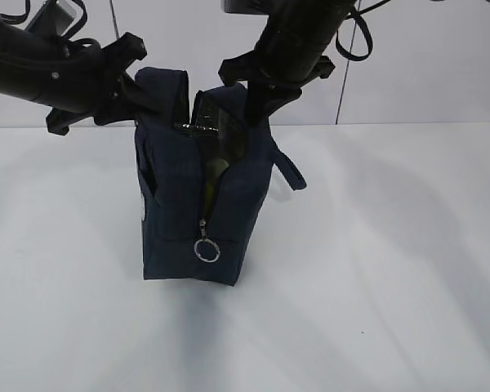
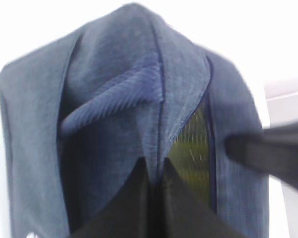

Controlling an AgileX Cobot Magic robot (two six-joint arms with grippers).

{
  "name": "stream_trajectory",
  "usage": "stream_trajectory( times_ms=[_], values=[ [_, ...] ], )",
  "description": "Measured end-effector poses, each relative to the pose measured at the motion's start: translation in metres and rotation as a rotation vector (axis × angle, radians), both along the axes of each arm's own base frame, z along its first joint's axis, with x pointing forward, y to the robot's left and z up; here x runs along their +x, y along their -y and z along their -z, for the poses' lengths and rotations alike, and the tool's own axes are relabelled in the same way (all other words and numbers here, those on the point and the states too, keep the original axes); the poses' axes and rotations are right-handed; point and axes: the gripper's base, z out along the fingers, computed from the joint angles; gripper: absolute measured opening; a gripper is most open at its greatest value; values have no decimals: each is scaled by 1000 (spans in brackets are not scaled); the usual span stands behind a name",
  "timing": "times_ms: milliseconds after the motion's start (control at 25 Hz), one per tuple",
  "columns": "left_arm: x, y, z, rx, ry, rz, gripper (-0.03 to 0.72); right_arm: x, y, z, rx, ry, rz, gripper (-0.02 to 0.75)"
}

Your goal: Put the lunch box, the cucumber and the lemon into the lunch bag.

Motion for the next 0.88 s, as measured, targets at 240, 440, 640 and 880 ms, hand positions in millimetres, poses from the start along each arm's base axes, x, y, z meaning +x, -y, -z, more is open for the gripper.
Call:
stream_trajectory(
  times_ms=[240, 440, 640, 880],
  values=[
    [-3, 13, 3, -14, -15, 27, -7, -6, 9, -14, -50, 41, 6, 8],
    [-7, 29, 10, -20, -37, 60, -7, -7, 18, -22, -77, 65, 31, 8],
    [-6, 40, 12, -27, -39, 82, -7, -3, 30, -15, -108, 49, 56, 8],
    [2, 48, 11, -36, -29, 96, -7, -3, 41, -22, -128, 65, 80, 8]
  ],
)
